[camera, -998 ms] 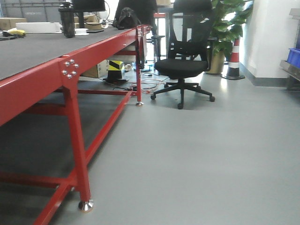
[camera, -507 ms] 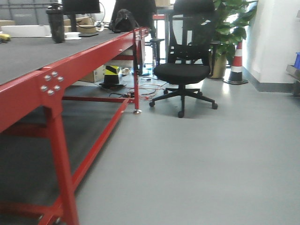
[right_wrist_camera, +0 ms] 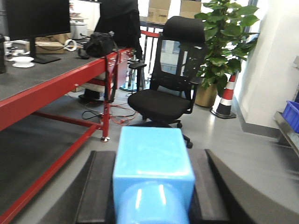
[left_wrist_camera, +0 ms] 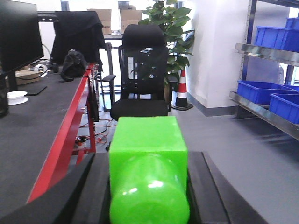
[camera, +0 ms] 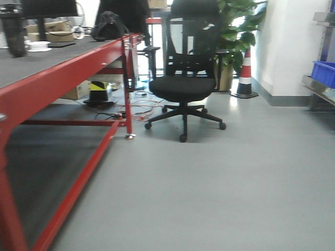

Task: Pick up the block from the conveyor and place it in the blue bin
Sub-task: 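Drive the base away from the conveyor holding both blocks, then turn and drive the base up to the shelf of blue bins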

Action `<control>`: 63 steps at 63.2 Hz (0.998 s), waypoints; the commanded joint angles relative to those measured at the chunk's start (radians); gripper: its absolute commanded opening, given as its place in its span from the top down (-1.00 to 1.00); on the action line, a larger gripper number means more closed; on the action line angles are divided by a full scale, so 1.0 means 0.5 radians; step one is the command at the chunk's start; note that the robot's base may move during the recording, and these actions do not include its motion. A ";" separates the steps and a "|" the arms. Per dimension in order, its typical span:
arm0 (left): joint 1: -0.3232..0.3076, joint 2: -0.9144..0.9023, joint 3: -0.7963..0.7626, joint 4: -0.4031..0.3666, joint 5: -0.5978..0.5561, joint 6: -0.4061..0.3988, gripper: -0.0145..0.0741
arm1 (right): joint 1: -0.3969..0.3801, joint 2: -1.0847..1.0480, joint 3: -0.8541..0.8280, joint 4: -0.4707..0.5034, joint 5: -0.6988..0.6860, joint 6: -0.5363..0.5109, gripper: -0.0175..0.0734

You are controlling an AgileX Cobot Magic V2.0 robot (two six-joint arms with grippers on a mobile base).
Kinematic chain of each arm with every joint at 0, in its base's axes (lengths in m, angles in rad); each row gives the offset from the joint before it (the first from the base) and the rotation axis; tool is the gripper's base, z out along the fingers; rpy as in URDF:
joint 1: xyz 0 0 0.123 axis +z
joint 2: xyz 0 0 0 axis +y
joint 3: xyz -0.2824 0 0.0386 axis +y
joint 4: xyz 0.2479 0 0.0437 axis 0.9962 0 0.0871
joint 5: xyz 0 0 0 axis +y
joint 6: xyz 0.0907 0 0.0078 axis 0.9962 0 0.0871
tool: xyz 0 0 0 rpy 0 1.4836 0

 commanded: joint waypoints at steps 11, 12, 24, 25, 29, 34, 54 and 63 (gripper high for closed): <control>-0.002 -0.008 0.000 0.004 -0.042 -0.001 0.92 | -0.003 -0.005 0.002 -0.004 -0.033 -0.010 0.97; -0.002 -0.008 0.000 0.004 -0.042 -0.001 0.92 | -0.003 -0.005 0.002 -0.004 -0.033 -0.010 0.97; -0.002 -0.008 0.000 0.004 -0.042 -0.001 0.92 | -0.003 -0.005 0.002 -0.004 -0.033 -0.010 0.97; -0.002 -0.008 0.000 0.004 -0.042 -0.001 0.92 | -0.003 -0.005 0.002 -0.004 -0.033 -0.010 0.97; -0.002 -0.008 0.000 0.004 -0.042 -0.001 0.92 | -0.003 -0.005 0.002 -0.004 -0.033 -0.010 0.97; -0.002 -0.008 0.000 0.004 -0.042 -0.001 0.92 | -0.003 -0.005 0.002 -0.004 -0.033 -0.010 0.97; -0.002 -0.008 0.000 0.004 -0.042 -0.001 0.92 | -0.003 -0.005 0.002 -0.004 -0.033 -0.010 0.97; -0.002 -0.008 0.000 0.004 -0.042 -0.001 0.92 | -0.003 -0.005 0.002 -0.004 -0.033 -0.010 0.97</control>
